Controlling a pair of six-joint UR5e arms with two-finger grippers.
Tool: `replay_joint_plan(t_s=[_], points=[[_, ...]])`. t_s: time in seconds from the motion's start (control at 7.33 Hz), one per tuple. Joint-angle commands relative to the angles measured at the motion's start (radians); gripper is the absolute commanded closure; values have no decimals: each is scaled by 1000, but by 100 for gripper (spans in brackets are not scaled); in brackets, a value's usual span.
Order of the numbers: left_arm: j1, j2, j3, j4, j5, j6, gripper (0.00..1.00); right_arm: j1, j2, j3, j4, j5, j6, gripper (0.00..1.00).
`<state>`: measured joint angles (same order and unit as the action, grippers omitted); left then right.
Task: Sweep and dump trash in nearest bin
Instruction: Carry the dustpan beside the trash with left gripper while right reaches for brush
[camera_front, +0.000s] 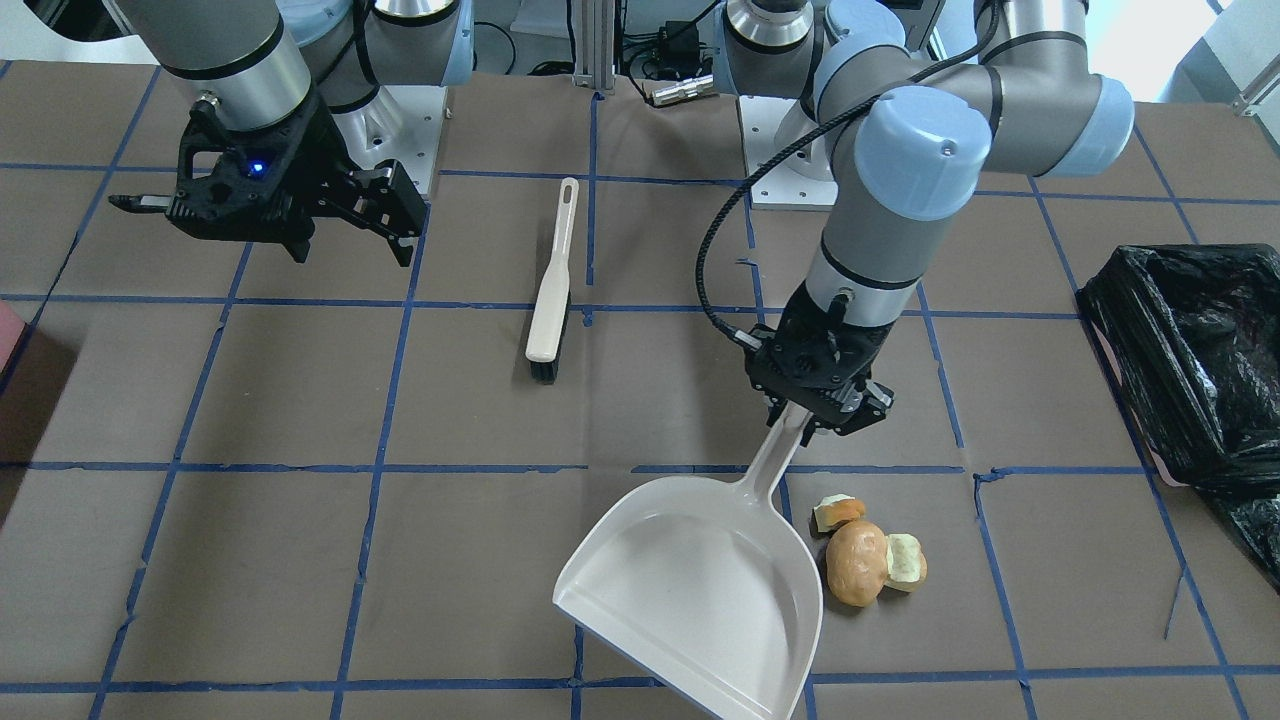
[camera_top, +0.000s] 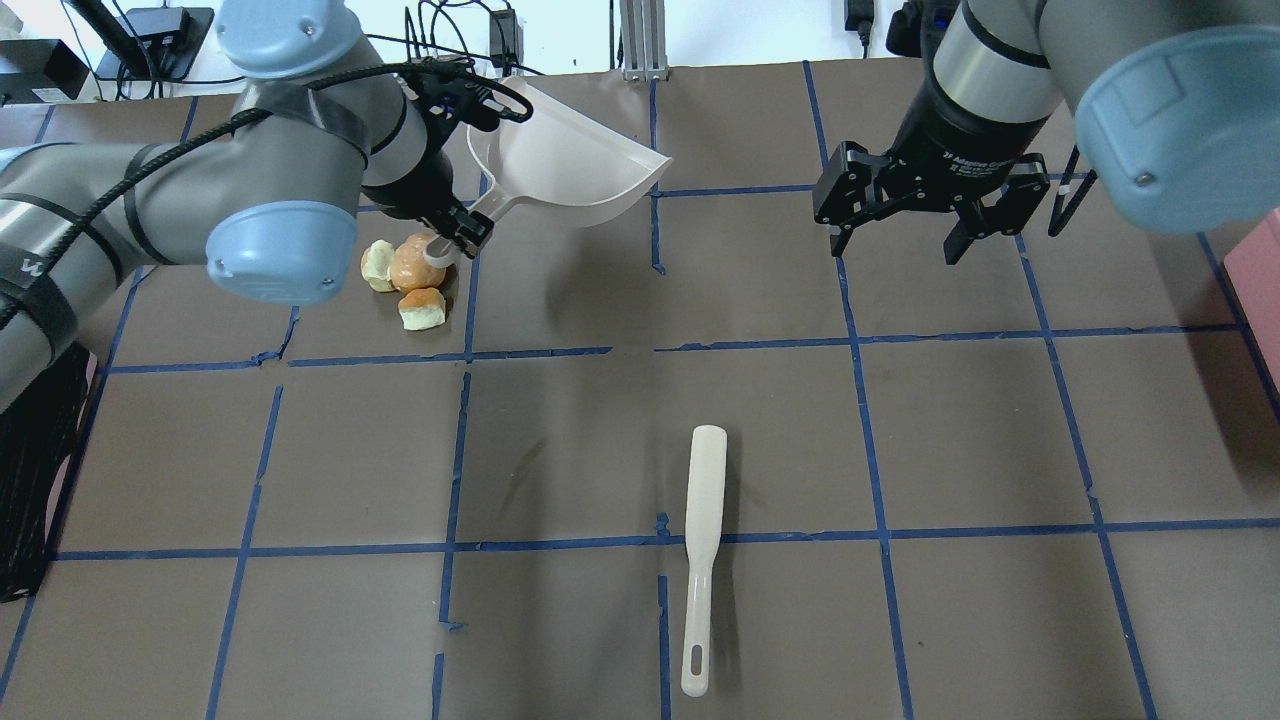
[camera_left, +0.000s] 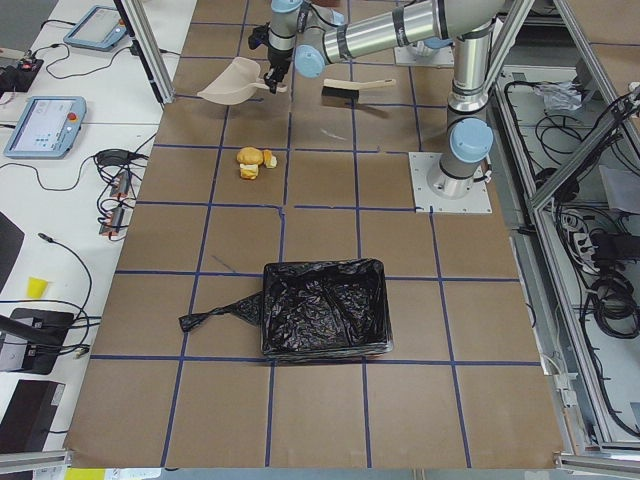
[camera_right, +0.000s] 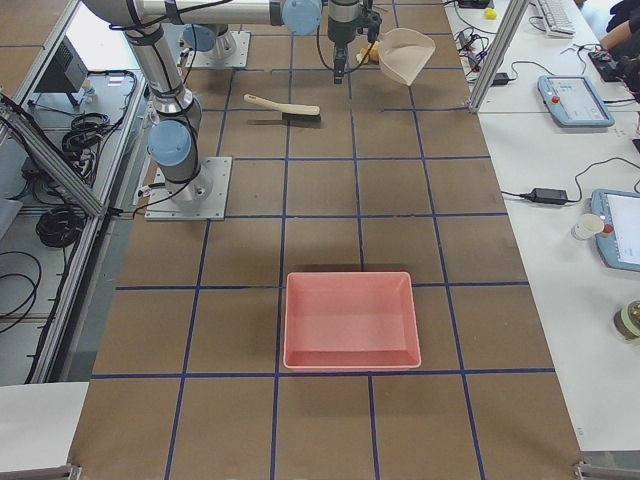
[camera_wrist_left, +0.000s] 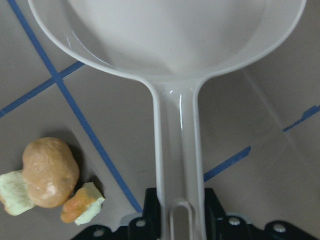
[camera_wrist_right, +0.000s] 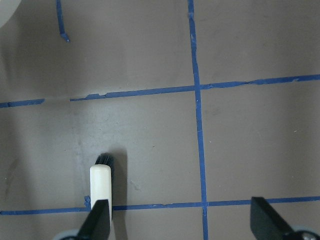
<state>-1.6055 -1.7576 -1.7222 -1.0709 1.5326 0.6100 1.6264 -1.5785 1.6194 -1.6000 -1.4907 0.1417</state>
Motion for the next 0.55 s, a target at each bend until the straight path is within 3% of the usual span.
replay_joint_plan(t_s=[0.0, 0.41], points=[[106, 36, -2, -72, 3, 217, 98, 58, -5, 37, -1, 1, 79, 2], [237, 49, -4, -101, 76, 455, 97, 130, -3, 75, -5, 1, 160, 6]])
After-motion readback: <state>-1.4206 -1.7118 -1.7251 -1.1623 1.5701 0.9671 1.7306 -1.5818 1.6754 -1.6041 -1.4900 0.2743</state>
